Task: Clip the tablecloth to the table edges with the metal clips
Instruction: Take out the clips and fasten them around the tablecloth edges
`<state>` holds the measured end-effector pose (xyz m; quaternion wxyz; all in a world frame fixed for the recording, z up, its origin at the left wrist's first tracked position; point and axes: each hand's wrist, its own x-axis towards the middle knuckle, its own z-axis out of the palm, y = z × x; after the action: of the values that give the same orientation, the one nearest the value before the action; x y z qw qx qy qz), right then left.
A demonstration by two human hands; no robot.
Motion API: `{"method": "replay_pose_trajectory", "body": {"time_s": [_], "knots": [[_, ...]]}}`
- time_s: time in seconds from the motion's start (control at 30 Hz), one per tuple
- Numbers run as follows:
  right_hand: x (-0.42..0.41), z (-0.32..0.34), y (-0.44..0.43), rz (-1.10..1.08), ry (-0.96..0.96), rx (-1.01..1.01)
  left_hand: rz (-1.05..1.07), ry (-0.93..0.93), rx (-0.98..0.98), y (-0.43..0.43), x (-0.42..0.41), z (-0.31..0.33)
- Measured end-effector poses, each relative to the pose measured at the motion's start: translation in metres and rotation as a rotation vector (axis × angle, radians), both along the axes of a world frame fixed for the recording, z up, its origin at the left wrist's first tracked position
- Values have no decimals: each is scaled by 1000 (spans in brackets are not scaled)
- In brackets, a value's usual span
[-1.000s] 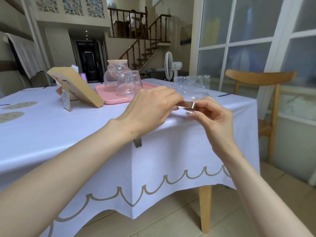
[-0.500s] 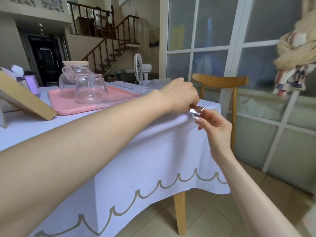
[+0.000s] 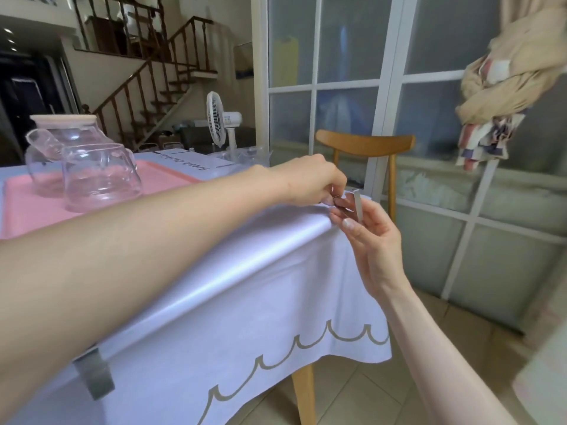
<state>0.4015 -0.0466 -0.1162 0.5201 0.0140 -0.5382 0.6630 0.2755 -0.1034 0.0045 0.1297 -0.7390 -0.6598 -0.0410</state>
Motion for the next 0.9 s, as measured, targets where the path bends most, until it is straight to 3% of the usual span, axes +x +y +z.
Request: {"method": "replay_pose_trajectory", "body": {"time_s": [0.27, 0.43, 0.6, 0.8, 0.9], "knots": [[10, -4, 3, -247, -74, 89, -18, 115, 41, 10, 4, -9], [13, -1, 3, -316, -78, 143, -24, 150, 45, 9, 11, -10], [15, -16, 7, -336, -80, 118, 2, 326, 65, 11, 18, -16], [6, -28, -5, -387, -107, 153, -48, 257, 88, -1, 17, -21], [1, -32, -8, -412, -102, 138, -13, 360, 64, -3, 19, -20]]}}
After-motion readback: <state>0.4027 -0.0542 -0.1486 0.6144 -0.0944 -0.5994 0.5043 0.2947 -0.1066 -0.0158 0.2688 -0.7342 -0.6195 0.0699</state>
